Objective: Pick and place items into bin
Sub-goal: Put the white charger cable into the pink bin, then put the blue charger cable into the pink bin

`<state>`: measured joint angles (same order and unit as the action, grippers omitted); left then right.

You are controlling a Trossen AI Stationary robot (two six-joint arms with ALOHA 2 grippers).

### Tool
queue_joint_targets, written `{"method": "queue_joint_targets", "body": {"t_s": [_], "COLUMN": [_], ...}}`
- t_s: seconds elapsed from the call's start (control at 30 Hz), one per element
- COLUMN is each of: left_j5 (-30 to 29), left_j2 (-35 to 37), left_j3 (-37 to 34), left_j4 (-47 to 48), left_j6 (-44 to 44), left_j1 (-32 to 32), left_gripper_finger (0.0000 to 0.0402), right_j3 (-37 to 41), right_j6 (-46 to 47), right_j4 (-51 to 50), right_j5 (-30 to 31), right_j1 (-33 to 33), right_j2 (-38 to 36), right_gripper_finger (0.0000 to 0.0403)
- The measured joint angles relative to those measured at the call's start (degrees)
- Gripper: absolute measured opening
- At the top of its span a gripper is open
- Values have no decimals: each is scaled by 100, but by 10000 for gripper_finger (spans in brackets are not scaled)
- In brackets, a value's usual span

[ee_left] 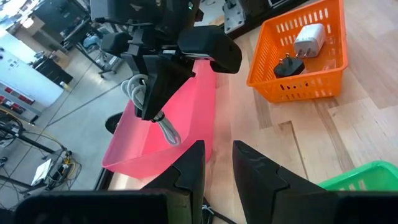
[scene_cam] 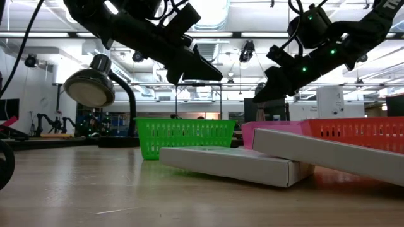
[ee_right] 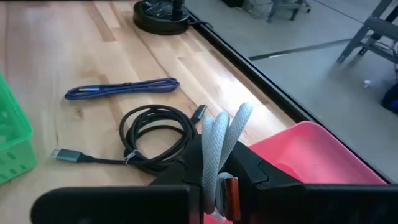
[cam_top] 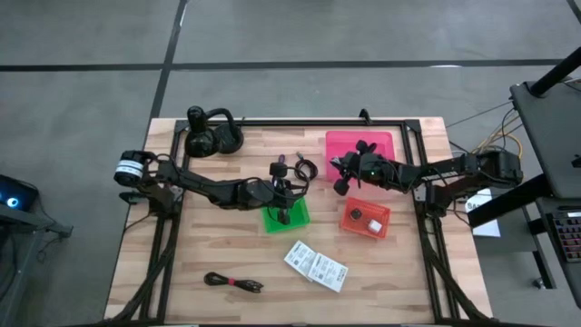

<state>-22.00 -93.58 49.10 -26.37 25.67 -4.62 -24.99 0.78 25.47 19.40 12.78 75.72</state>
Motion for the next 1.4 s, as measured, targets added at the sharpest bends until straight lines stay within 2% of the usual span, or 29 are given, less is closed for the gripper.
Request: {"method": "queue_joint_targets", "body": {"t_s": [0.23,0.43,0.87,1.03,1.3,1.4], "left_j5": [0,0,-2,0,0,-2], "left_j2": [0,0,0,0,0,-2], "left_j3": [0,0,0,0,0,0], "left_j4": [2,4,4,4,4,7], "left_j6": [0,0,0,0,2,2], "left_j1": [-3,-2,0,0,0,0], "left_gripper_finger": [66,66,66,66,66,66], "right_j3": [0,5,11,13,14,15], "right_j6": [184,229,353,224,242,253], "right_j4": [-27,-195,-112,-121,-48,45], "right_j5": [21,455,459,458,467,677], "right_j1": [126,273,267,264,264,260], "right_j2": [0,2,2,2,2,-48], "right_gripper_finger": [27,30,36,63,131,151]}}
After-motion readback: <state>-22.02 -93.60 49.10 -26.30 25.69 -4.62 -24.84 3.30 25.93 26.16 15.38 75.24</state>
